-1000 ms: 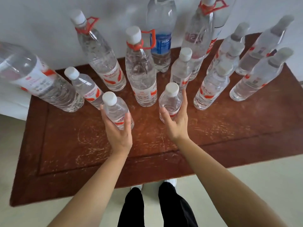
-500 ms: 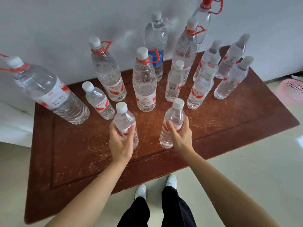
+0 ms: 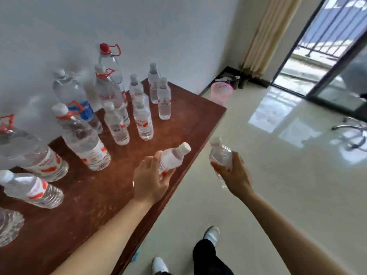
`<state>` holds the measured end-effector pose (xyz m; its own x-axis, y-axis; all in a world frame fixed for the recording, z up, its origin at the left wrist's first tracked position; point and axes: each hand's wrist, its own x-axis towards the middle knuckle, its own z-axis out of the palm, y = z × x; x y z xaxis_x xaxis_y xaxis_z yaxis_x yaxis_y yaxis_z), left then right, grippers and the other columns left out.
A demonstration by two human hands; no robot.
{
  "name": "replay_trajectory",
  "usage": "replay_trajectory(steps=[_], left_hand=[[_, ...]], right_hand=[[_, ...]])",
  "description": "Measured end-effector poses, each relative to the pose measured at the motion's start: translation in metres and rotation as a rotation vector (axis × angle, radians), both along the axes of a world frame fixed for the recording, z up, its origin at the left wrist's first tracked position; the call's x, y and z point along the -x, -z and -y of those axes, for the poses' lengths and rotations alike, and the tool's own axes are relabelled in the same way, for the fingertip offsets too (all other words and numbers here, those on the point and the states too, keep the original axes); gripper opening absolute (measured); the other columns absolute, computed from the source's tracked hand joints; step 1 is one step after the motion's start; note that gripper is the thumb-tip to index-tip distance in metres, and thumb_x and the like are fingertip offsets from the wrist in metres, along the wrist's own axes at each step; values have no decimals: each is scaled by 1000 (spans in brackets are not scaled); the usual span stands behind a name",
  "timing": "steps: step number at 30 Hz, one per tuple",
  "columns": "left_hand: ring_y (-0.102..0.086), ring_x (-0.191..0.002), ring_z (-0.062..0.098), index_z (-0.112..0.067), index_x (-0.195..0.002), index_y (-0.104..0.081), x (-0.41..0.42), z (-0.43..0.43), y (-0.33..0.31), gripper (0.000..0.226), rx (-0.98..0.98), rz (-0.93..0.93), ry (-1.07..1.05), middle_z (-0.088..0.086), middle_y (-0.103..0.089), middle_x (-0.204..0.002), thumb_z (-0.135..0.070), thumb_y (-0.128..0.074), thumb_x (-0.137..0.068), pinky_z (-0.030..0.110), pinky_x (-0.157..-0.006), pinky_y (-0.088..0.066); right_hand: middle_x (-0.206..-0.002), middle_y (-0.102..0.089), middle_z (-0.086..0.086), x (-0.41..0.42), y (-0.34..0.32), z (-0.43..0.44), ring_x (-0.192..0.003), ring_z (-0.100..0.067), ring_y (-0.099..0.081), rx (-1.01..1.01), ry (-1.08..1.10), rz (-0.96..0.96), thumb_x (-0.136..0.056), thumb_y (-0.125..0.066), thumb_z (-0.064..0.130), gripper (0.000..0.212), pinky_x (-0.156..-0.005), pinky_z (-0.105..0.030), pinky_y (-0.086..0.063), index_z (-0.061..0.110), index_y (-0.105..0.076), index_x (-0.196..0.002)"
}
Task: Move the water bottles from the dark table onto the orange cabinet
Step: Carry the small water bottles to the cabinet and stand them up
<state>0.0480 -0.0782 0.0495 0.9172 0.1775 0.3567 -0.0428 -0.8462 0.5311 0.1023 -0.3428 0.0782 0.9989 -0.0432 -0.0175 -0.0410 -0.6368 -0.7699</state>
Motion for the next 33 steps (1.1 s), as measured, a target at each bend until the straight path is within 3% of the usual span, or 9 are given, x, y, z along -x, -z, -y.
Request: replay_trajectory(steps=[3, 5, 9, 12, 17, 25, 33], left_hand=[[-60, -87, 34, -10, -131, -55, -25, 65, -20, 63, -78, 31, 180, 9, -62, -98, -53, -55, -85, 42, -69, -48], [-60, -85, 35, -13, -132, -53, -36, 111, -33, 61, -131, 71, 285, 8, -59, -95, -51, -61, -85, 42, -67, -47], [-58, -87, 36, -17, -129, -55, -46, 208, -63, 59, -211, 134, 452, 9, -57, -98, -45, -73, -81, 45, -69, -46], [-53, -88, 35, -21, -128, -52, -39, 299, -83, 58, -244, 194, 568, 8, -55, -100, -49, -67, -80, 47, -72, -43], [-52, -92, 34, -21, -129, -53, -19, 450, -94, 58, -275, 243, 734, 8, -54, -104, -57, -52, -83, 48, -76, -41], [-54, -98, 35, -25, -128, -56, 100, 681, -113, 58, -195, 337, 1145, 8, -59, -108, -59, -52, -82, 50, -80, -41], [-50, -98, 33, -23, -127, -62, 273, 903, -98, 62, -148, 399, 1599, 9, -58, -109, -58, -58, -76, 49, -82, -38]], right_hand=[[-108, -48, 8, 27, -21, 75, -85, -24, -56, 103, 209, 40, -83, -75, 55, 61, -73, -33, -38, 28, -52, -132], [-112, -46, 11, 49, -36, 119, -84, -24, -58, 129, 318, 73, -83, -74, 57, 62, -74, -32, -38, 32, -50, -135], [-121, -52, 0, 94, -55, 206, -97, -34, -65, 196, 521, 182, -80, -79, 54, 64, -79, -39, -49, 34, -51, -134], [-116, -55, -2, 133, -62, 286, -104, -34, -63, 254, 664, 298, -76, -85, 47, 65, -90, -48, -48, 32, -57, -132], [-108, -54, 0, 215, -57, 418, -101, -28, -61, 423, 839, 358, -76, -82, 54, 64, -91, -49, -44, 37, -53, -131], [-108, -52, -8, 404, -63, 573, -94, -33, -59, 825, 1162, 327, -61, -95, 31, 78, -97, -60, -41, 31, -59, -130], [-113, -52, -10, 638, -46, 652, -110, -35, -54, 897, 1537, 13, -70, -85, 17, 70, -110, -72, -27, 29, -58, -134]])
